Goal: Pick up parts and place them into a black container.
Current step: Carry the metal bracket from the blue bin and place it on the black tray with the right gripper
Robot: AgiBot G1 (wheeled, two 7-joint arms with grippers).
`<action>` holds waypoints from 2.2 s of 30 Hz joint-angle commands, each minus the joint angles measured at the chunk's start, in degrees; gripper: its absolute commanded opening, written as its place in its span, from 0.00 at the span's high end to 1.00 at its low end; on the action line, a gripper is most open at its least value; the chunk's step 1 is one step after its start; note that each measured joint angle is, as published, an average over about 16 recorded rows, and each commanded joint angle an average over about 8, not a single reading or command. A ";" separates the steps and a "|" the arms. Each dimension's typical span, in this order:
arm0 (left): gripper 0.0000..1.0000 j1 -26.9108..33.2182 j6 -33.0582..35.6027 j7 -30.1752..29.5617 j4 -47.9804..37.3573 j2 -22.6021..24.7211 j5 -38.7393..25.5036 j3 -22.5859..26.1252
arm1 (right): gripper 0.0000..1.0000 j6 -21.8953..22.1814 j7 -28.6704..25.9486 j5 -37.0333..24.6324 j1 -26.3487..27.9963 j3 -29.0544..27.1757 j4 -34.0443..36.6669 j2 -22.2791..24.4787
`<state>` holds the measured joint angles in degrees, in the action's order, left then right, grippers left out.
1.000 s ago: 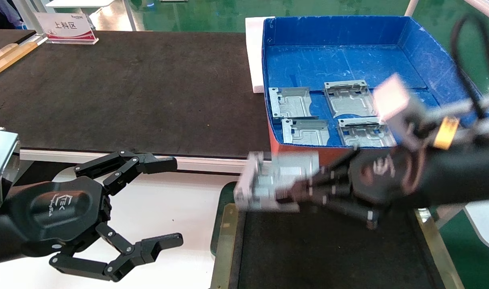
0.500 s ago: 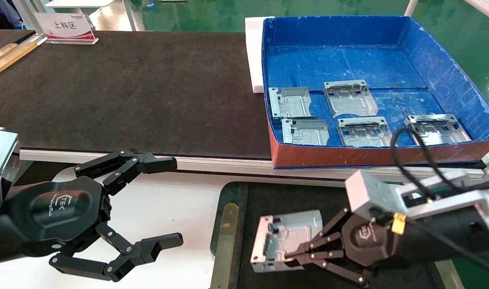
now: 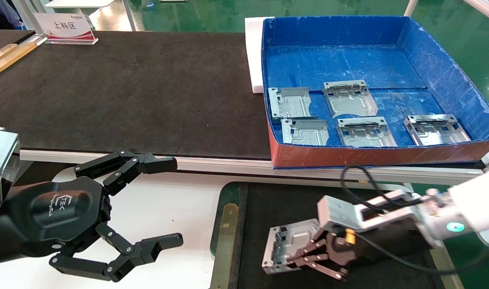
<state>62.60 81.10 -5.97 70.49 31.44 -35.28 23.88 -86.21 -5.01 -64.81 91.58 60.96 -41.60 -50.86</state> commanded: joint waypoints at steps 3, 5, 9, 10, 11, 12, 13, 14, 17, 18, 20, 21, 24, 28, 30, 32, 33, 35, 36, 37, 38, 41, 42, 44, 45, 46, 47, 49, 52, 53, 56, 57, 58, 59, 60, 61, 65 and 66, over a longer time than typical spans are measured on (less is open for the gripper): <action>0.00 0.00 0.00 0.00 0.00 0.00 0.00 0.00 | 1.00 1.34 4.45 -1.73 -0.01 0.67 6.15 -4.21; 0.00 0.00 0.00 0.00 0.00 0.00 0.00 0.00 | 1.00 1.91 7.13 -2.22 0.16 0.76 8.93 -6.11; 0.00 0.00 0.00 0.00 0.00 0.00 0.00 0.00 | 1.00 2.61 12.68 -3.10 0.75 0.92 13.82 -9.40; 0.00 0.00 0.00 0.00 0.00 0.00 0.00 0.00 | 1.00 2.77 14.04 -3.33 0.92 0.97 14.92 -10.13; 0.00 0.00 0.00 0.00 0.00 0.00 0.00 0.00 | 1.00 2.88 15.28 -3.55 1.07 1.04 15.93 -10.80; 0.00 0.00 0.00 0.00 0.00 0.00 0.00 0.00 | 1.00 2.97 16.48 -3.80 1.25 1.13 16.93 -11.44; 0.00 0.00 0.00 0.00 0.00 0.00 0.00 0.00 | 1.00 3.13 17.65 -4.10 1.42 1.24 17.89 -12.06; 0.00 0.00 0.00 0.00 0.00 0.00 0.00 0.00 | 1.00 3.34 18.72 -4.39 1.58 1.34 18.77 -12.63; 0.00 0.00 0.00 0.00 0.00 0.00 0.00 0.00 | 1.00 4.13 21.54 -5.16 1.94 1.64 21.39 -14.26; 0.00 0.00 0.00 0.00 0.00 0.00 0.00 0.00 | 1.00 4.40 22.30 -5.36 2.05 1.71 22.25 -14.77; 0.00 0.00 0.00 0.00 0.00 0.00 0.00 0.00 | 1.00 4.97 23.73 -5.72 2.25 1.84 23.86 -15.72; 0.00 0.00 0.00 0.00 0.00 0.00 0.00 0.00 | 1.00 5.20 24.35 -5.83 2.34 1.87 24.63 -16.14; 0.00 0.00 0.00 0.00 0.00 0.00 0.00 0.00 | 1.00 5.59 26.15 -6.01 2.71 1.90 26.77 -17.29; 0.00 0.00 0.00 0.00 0.00 0.00 0.00 0.00 | 1.00 5.83 28.52 -6.20 3.16 1.94 28.94 -18.61; 0.00 0.00 0.00 0.00 0.00 0.00 0.00 0.00 | 1.00 5.92 29.69 -6.39 3.33 2.04 29.78 -19.27; 0.00 0.00 0.00 0.00 0.00 0.00 0.00 0.00 | 1.00 6.05 30.70 -6.61 3.42 2.16 30.55 -19.90; 0.00 0.00 0.00 0.00 0.00 0.00 0.00 0.00 | 1.00 6.13 31.14 -6.73 3.45 2.24 30.91 -20.21; 0.00 0.00 0.00 0.00 0.00 0.00 0.00 0.00 | 1.00 6.34 31.92 -6.97 3.51 2.38 31.61 -20.81; 0.00 0.00 0.00 0.00 0.00 0.00 0.00 0.00 | 1.00 6.44 32.27 -7.08 3.54 2.45 31.95 -21.10; 0.00 0.00 0.00 0.00 0.00 0.00 0.00 0.00 | 1.00 6.55 32.59 -7.19 3.58 2.51 32.30 -21.37; 0.00 0.00 0.00 0.00 0.00 0.00 0.00 0.00 | 1.00 6.65 32.85 -7.28 3.61 2.57 32.64 -21.62; 0.00 0.00 0.00 0.00 0.00 0.00 0.00 0.00 | 1.00 6.90 33.65 -7.52 3.73 2.72 33.58 -22.34; 0.00 0.00 0.00 0.00 0.00 0.00 0.00 0.00 | 1.00 6.94 33.88 -7.58 3.79 2.75 33.89 -22.55; 0.00 0.00 0.00 0.00 0.00 0.00 0.00 0.00 | 1.00 6.97 34.29 -7.67 3.90 2.81 34.42 -22.92; 0.00 0.00 0.00 0.00 0.00 0.00 0.00 0.00 | 1.00 6.96 34.46 -7.68 3.96 2.81 34.67 -23.10; 0.00 0.00 0.00 0.00 0.00 0.00 0.00 0.00 | 1.00 6.94 34.61 -7.69 4.02 2.82 34.92 -23.26; 0.00 0.00 0.00 0.00 0.00 0.00 0.00 0.00 | 1.00 6.90 34.75 -7.71 4.08 2.83 35.15 -23.41; 0.00 0.00 0.00 0.00 0.00 0.00 0.00 0.00 | 1.00 6.85 35.00 -7.77 4.17 2.88 35.57 -23.68; 0.00 0.00 0.00 0.00 0.00 0.00 0.00 0.00 | 1.00 6.83 35.30 -7.91 4.24 2.98 36.11 -24.04; 0.00 0.00 0.00 0.00 0.00 0.00 0.00 0.00 | 0.98 6.82 35.38 -7.97 4.26 3.02 36.28 -24.15; 0.00 0.00 0.00 0.00 0.00 0.00 0.00 0.00 | 0.94 6.84 35.59 -8.12 4.25 3.13 36.75 -24.41; 0.00 0.00 0.00 0.00 0.00 0.00 0.00 0.00 | 0.91 6.90 35.66 -8.18 4.23 3.17 36.90 -24.48; 0.00 0.00 0.00 0.00 0.00 0.00 0.00 0.00 | 0.83 6.96 35.74 -8.24 4.21 3.21 37.03 -24.55; 0.00 0.00 0.00 0.00 0.00 0.00 0.00 0.00 | 0.71 7.01 35.83 -8.28 4.18 3.25 37.15 -24.62; 0.00 0.00 0.00 0.00 0.00 0.00 0.00 0.00 | 0.58 7.10 35.93 -8.34 4.16 3.28 37.26 -24.66; 0.00 0.00 0.00 0.00 0.00 0.00 0.00 0.00 | 0.48 7.19 36.03 -8.38 4.15 3.32 37.36 -24.70; 0.00 0.00 0.00 0.00 0.00 0.00 0.00 0.00 | 0.05 7.16 36.33 -8.50 4.30 3.40 37.62 -24.75; 0.00 0.00 0.00 0.00 0.00 0.00 0.00 0.00 | 0.00 7.02 36.39 -8.48 4.39 3.40 37.67 -24.73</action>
<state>62.60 81.10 -5.97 70.49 31.44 -35.28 23.88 -79.37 31.37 -73.22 96.06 64.31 -3.96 -75.50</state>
